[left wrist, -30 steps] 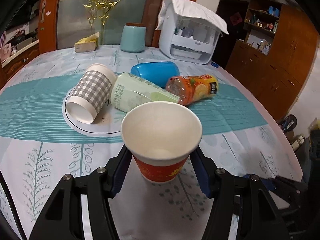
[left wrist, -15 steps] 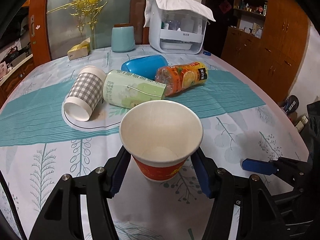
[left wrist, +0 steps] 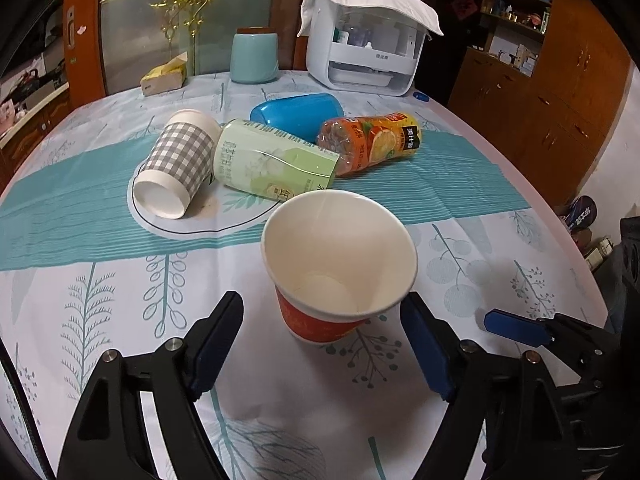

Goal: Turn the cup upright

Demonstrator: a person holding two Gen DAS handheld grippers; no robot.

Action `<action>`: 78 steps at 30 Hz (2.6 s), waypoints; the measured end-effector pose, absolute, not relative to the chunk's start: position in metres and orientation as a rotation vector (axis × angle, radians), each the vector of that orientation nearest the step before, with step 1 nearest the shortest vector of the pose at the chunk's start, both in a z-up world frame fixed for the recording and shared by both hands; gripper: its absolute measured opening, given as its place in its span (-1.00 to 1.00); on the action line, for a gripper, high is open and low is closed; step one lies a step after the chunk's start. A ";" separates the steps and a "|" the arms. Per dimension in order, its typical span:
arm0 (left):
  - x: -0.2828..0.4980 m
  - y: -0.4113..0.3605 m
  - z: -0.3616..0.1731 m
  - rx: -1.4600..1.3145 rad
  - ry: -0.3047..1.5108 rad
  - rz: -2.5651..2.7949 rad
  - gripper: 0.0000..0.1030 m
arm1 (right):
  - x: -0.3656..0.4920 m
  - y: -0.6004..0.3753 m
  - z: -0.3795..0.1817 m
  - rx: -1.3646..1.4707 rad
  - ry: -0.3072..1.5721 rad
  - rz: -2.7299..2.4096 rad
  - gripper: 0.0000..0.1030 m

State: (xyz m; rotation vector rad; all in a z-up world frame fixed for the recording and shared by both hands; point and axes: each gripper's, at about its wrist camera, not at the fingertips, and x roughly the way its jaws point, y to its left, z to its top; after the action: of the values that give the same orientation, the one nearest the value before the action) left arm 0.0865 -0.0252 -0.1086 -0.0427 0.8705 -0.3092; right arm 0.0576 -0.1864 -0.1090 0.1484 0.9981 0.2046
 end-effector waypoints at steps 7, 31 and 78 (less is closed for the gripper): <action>0.073 -0.019 -0.097 -0.055 0.877 -0.300 0.55 | 0.048 -0.182 -0.097 0.135 0.973 0.206 0.43; 0.009 0.028 -0.040 -0.131 0.857 -0.144 0.92 | -0.003 -0.164 -0.040 0.067 0.827 0.191 0.43; 0.011 0.029 0.025 -0.076 0.778 0.012 0.98 | 0.000 -0.165 0.031 0.097 0.659 0.229 0.64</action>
State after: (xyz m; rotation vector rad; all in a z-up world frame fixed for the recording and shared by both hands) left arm 0.0110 0.0292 0.0246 -0.0764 0.7777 0.0121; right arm -0.0004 -0.1652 0.0310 0.0971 0.6588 0.2294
